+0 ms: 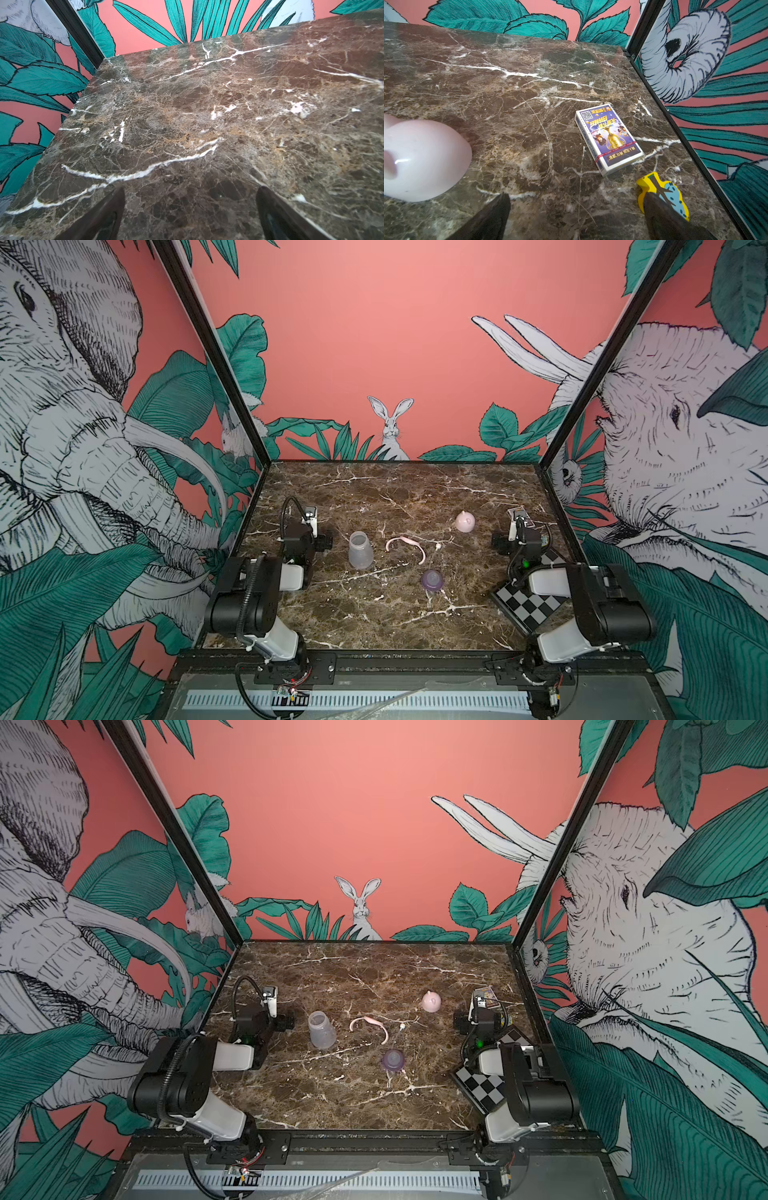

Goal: Assemble the baby bottles
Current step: Pick up the baby bottle from the center of the board.

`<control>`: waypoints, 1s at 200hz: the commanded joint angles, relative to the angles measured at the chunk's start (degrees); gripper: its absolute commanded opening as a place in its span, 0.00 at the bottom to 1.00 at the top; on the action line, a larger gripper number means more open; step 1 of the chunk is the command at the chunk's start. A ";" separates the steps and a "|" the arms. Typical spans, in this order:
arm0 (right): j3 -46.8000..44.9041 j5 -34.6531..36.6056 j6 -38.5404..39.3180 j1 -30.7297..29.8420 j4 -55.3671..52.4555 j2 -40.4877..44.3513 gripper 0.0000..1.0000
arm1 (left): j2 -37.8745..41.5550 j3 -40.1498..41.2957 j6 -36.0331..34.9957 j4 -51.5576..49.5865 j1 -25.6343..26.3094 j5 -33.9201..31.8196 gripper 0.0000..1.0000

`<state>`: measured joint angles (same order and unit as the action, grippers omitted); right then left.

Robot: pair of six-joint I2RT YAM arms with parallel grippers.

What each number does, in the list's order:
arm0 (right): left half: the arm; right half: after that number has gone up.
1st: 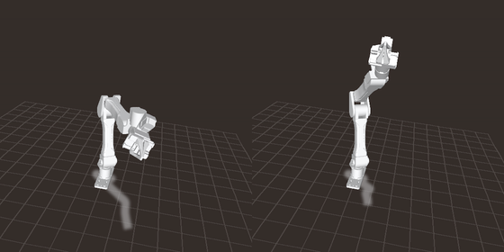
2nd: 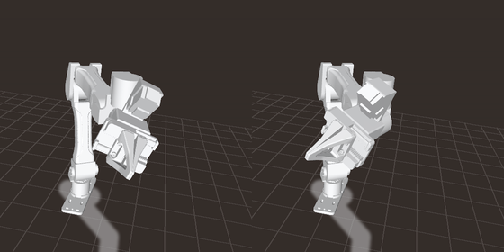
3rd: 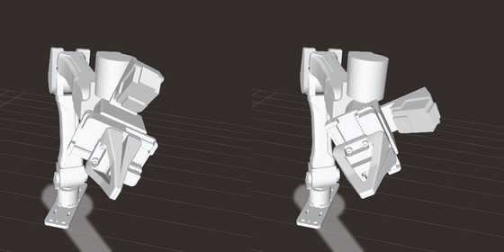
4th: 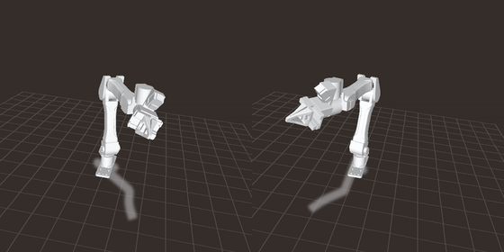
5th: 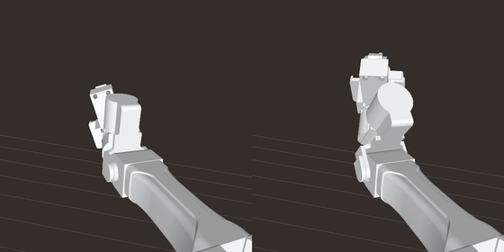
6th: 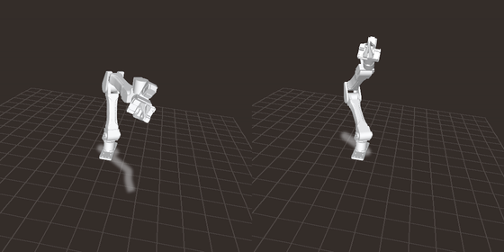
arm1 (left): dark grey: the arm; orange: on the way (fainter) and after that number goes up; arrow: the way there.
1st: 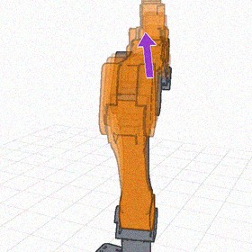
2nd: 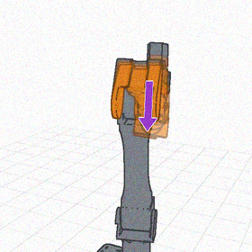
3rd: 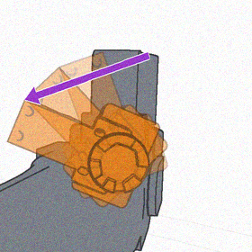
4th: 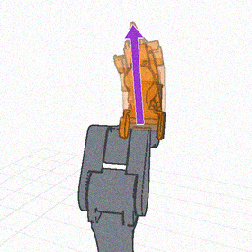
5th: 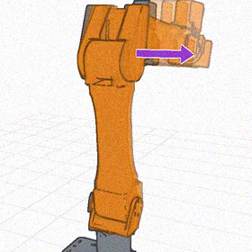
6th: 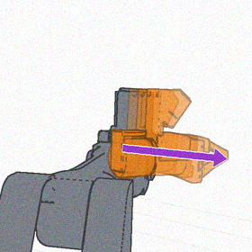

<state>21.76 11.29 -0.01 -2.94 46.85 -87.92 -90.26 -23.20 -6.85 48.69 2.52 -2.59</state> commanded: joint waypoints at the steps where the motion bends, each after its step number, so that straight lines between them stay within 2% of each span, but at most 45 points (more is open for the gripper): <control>1: 1.09 -0.48 -0.18 0.28 2.10 0.29 0.99 | 1.26 -0.78 0.43 0.35 -0.04 0.22 1.00; 188: 1.06 -0.86 0.13 0.33 2.92 0.87 0.99 | 2.49 -1.30 0.00 -0.57 -0.06 0.88 1.00; 200: 3.12 -1.48 0.38 0.29 -3.64 3.85 0.99 | 5.44 -2.05 -0.09 -4.54 -0.02 1.09 0.99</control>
<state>21.80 10.87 0.01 -2.94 46.68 -87.77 -89.91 -23.29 -6.87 47.77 2.52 -2.35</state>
